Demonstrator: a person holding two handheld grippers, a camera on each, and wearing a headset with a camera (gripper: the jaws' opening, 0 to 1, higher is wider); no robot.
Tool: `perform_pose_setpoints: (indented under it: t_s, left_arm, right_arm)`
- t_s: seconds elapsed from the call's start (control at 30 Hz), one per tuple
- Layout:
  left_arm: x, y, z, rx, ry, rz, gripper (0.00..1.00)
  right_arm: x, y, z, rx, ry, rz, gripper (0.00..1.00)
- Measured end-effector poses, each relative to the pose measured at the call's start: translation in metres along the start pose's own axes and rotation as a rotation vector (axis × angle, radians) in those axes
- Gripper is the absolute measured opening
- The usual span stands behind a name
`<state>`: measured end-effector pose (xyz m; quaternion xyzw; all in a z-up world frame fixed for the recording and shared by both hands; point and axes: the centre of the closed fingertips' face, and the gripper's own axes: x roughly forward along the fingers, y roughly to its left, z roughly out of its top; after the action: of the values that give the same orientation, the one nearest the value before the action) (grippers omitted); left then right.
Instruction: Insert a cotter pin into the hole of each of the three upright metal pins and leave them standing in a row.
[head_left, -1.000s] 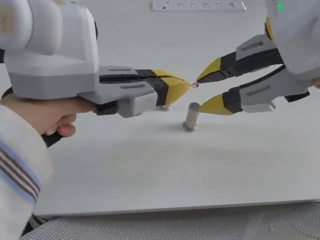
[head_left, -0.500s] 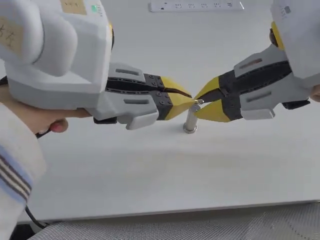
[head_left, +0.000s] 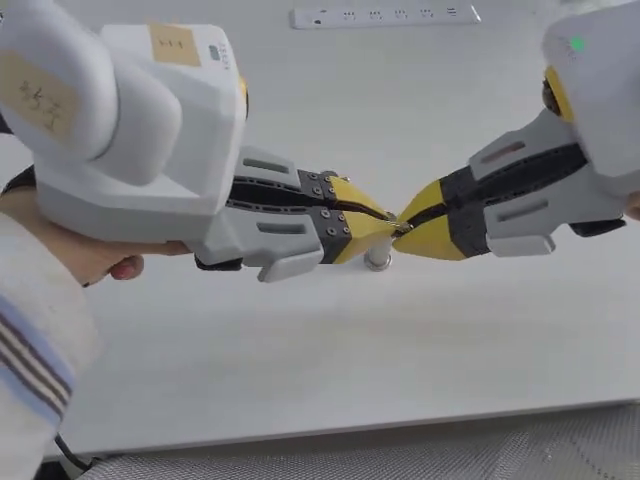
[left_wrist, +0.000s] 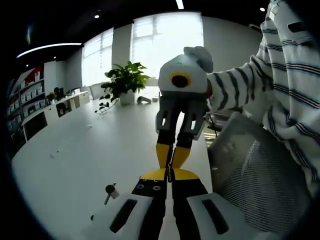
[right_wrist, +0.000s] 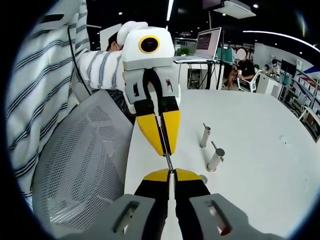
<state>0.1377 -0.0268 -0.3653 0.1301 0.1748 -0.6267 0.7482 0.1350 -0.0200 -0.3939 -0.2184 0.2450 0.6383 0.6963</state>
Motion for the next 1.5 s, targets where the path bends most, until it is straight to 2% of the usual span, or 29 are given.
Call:
perform_pose_setpoints:
  t_s: [0.2,0.6,0.73,1.03,1.2,1.27,1.33,1.5]
  left_arm:
    - [0.001,0.0,-0.008,0.024,0.029,-0.023,0.0]
    - [0.013,-0.023,-0.011,0.055,0.082,-0.081,0.0]
    - [0.016,-0.026,-0.013,0.067,0.1,-0.093,0.0]
    - [0.018,-0.024,-0.015,0.074,0.096,-0.098,0.0]
    - [0.024,-0.018,-0.01,0.059,0.063,-0.077,0.05]
    - [0.026,-0.015,-0.012,0.062,0.074,-0.068,0.09]
    - [0.029,-0.012,-0.019,0.052,0.111,-0.061,0.13]
    - [0.032,-0.004,-0.022,0.042,0.118,-0.042,0.17]
  right_arm:
    - [-0.003,0.004,-0.002,0.001,0.0,0.007,0.0]
    - [-0.001,0.017,0.0,-0.005,0.002,0.034,0.0]
    - [0.001,0.019,-0.003,-0.017,0.018,0.038,0.0]
    - [-0.002,0.017,-0.007,0.002,0.015,0.015,0.0]
    - [-0.006,0.01,-0.01,0.024,0.007,-0.019,0.0]
    - [-0.009,0.005,-0.013,0.033,0.007,-0.041,0.0]
    - [-0.012,0.002,-0.016,0.044,0.009,-0.057,0.0]
    - [-0.02,-0.006,-0.024,0.066,0.019,-0.099,0.0]
